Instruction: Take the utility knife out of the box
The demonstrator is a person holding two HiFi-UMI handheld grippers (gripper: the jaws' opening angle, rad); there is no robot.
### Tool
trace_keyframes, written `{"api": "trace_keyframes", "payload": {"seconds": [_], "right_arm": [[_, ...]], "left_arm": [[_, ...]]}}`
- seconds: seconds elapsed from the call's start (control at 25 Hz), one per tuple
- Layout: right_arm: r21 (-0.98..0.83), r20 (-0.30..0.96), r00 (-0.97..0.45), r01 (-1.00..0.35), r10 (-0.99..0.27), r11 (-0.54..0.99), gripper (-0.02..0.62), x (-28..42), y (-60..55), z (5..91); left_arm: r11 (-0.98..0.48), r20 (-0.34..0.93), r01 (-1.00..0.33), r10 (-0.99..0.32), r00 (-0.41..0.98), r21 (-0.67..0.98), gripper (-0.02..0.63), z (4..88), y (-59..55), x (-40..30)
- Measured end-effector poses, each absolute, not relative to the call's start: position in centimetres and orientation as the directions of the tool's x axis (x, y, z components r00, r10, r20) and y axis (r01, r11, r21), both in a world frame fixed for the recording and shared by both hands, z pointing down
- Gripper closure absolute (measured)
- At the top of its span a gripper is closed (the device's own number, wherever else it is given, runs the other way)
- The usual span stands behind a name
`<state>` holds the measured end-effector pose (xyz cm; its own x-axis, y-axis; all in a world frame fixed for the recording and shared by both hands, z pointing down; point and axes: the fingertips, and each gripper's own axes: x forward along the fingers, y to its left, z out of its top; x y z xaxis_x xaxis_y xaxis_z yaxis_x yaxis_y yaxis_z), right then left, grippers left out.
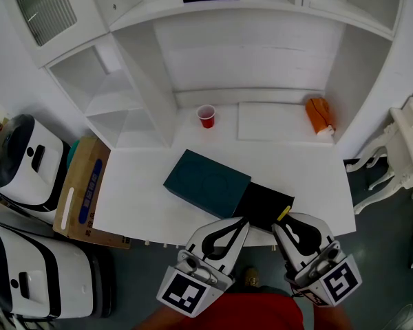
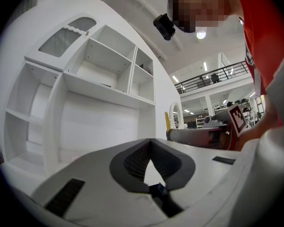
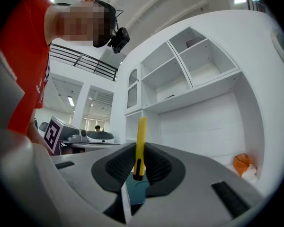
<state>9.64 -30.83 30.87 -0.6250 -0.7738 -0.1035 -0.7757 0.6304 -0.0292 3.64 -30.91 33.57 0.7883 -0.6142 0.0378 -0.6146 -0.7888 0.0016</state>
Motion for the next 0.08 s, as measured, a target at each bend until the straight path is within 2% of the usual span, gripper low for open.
{"api": "trace_keyframes", "payload": {"seconds": [0.08], "right_arm": [[-0.028,-0.099,-0.627,-0.774,-0.772,0.633,0.52,9.66,-30.87,30.99]], "left_arm": [[-0.79,0.041,-0.614,-0.613,0.789,-0.002,0.588,33.62,-30.98,3.72]]}}
